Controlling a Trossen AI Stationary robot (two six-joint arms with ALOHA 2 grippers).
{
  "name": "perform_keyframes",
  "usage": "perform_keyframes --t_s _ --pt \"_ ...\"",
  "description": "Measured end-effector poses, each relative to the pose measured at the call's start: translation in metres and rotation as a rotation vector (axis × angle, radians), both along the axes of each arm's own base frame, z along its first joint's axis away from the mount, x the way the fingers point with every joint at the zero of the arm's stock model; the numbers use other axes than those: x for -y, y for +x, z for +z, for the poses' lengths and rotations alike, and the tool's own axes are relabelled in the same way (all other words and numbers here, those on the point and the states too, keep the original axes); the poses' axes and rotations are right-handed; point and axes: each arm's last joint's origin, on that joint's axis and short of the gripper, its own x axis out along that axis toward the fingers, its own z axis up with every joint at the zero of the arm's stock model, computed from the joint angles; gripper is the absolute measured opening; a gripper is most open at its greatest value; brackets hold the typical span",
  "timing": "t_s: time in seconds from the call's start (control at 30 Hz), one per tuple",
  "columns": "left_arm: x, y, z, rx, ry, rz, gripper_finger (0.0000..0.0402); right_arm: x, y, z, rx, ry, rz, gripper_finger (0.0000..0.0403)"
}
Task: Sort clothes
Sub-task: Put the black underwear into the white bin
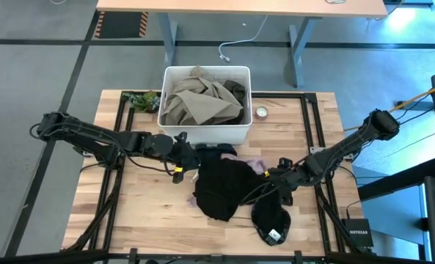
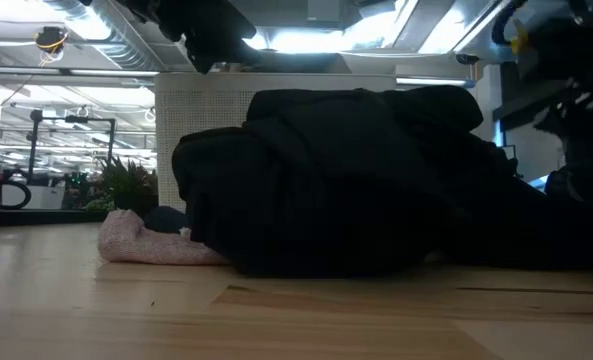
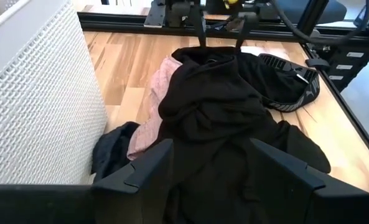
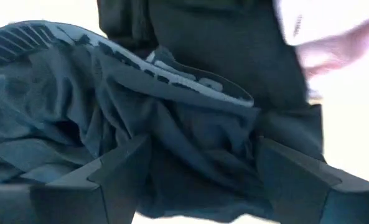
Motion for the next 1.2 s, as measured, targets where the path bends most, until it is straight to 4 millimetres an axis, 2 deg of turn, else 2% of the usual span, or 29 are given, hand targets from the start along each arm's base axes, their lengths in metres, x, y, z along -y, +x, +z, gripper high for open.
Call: perform_keyframes --t_s 0.13,0.3,0.43,0.57,0.63,0.7,0.9,1.13,1.2 --pt "0.000 0.000 0.000 0.000 -0.009 0.005 0.0198 0.001 0.001 -0.020 -0.016 -0.079 0.003 0.0295" --pt "-0.001 0.000 0.000 0.001 0.007 0.017 0.0198 0.001 0.001 -0.032 -0.096 -0.131 0.026 0.0281" --pt "-0.001 0.000 0.000 0.001 0.013 0.026 0.0198 -0.003 0.005 -0.028 -0.105 -0.076 0.040 0.0213" --pt "-0.001 0.000 0.000 0.002 0.019 0.037 0.0198 -0.005 0.009 -0.016 -0.110 -0.061 0.048 0.0104" --pt "-0.001 0.000 0.000 0.002 0.021 0.040 0.0198 -0.006 0.009 -0.007 -0.137 -0.078 0.060 0.0042" --pt "-0.001 0.000 0.000 0.002 0.022 0.042 0.0198 -0.007 0.012 0.006 -0.147 -0.103 0.085 0.0018" --pt "-0.001 0.000 0.000 0.002 0.024 0.040 0.0198 -0.013 0.026 0.052 -0.021 -0.165 0.195 0.0061" --pt "-0.001 0.000 0.000 0.002 0.059 0.024 0.0198 -0.015 0.043 0.120 0.248 -0.385 0.325 0.0016" --pt "-0.001 0.000 0.000 0.002 0.059 0.025 0.0198 -0.015 0.047 0.140 0.326 -0.448 0.348 0.0015"
